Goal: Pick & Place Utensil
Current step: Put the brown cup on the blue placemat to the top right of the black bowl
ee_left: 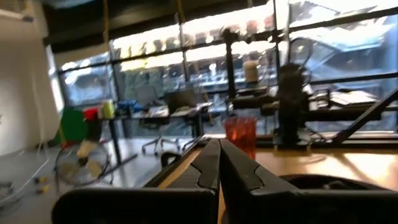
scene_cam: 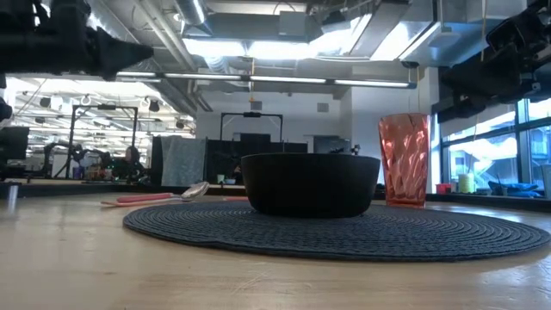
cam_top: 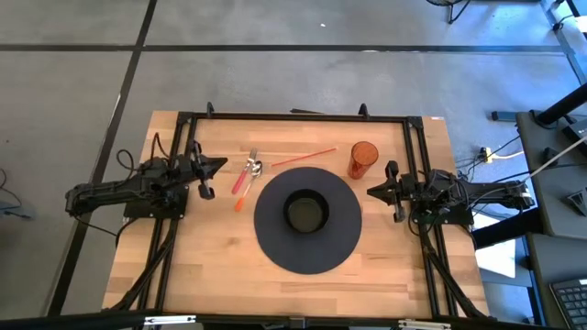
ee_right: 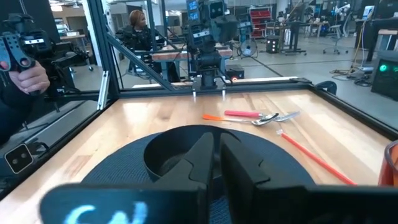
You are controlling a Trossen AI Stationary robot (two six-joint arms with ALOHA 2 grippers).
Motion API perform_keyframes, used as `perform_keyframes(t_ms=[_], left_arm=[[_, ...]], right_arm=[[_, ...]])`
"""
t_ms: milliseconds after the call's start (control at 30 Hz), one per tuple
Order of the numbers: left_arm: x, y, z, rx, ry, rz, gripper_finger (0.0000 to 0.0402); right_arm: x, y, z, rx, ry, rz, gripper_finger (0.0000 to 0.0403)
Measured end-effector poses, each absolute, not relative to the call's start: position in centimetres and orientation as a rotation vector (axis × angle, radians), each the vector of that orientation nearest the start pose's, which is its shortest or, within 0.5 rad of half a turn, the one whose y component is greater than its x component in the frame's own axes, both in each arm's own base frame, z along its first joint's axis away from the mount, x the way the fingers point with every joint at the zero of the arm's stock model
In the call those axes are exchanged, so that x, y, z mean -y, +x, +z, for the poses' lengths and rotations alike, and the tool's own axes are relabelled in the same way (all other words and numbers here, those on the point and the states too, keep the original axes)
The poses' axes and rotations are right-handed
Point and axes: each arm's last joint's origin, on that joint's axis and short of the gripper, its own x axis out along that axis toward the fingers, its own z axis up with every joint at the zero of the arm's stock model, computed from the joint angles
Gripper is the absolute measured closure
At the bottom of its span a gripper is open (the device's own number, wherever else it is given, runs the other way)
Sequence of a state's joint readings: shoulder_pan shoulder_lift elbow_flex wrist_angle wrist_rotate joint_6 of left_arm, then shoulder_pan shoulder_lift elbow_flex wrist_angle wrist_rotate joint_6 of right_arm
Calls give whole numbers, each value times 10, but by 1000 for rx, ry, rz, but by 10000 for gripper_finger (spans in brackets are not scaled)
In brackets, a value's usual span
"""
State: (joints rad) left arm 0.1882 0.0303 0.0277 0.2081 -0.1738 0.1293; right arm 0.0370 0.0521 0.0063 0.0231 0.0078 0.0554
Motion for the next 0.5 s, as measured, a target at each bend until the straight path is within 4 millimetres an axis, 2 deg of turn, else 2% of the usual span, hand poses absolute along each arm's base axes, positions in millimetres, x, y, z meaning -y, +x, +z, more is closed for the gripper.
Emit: perform_keyframes(t_ms=[500], left_arm=[[-25,93,187,150,70,443,400]], right_arm=[[-4,100,164,-24,41,30,373]])
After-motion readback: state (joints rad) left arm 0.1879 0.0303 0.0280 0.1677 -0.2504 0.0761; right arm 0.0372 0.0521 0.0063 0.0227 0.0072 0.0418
